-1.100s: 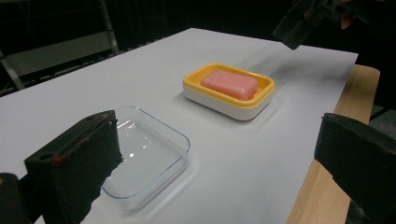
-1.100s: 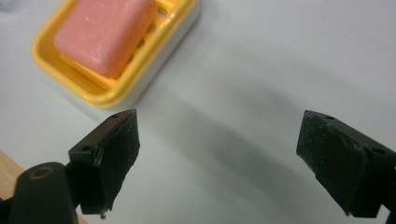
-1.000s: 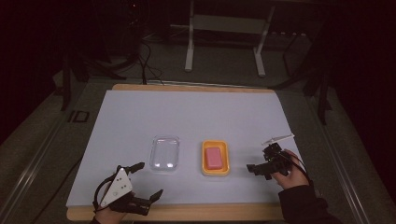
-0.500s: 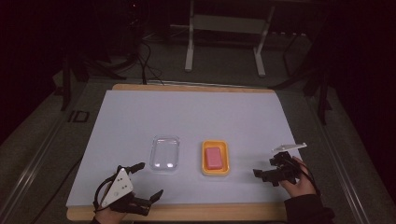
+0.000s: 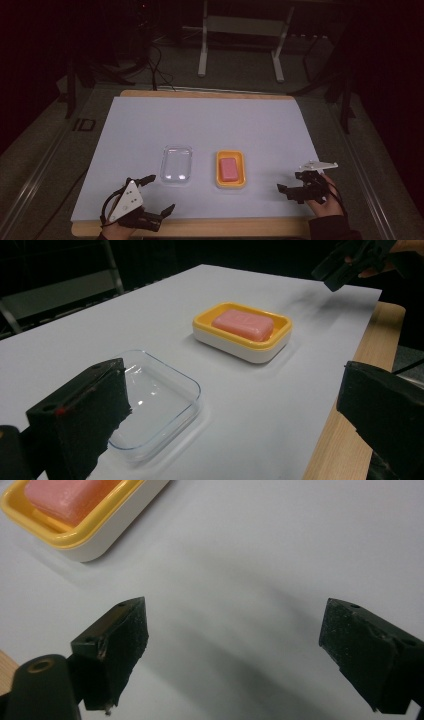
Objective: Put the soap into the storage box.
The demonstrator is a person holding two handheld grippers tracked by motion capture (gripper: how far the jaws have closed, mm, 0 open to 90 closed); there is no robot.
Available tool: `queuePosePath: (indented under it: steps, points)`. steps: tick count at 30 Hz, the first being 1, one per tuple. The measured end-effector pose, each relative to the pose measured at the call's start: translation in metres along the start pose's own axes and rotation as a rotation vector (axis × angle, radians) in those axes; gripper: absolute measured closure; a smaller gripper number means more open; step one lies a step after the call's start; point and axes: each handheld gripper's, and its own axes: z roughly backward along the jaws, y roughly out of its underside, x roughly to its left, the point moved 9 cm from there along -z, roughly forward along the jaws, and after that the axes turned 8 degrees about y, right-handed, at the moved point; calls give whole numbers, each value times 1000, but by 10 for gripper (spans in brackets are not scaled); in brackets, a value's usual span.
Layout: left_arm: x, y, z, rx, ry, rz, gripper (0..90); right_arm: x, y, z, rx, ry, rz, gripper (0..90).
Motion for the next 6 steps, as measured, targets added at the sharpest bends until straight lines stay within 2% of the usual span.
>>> queuePosePath:
  steps: [6]
  points:
    - [0,-1,1,-3,2,0,7,3,-1,-2,-7,-14,13,119]
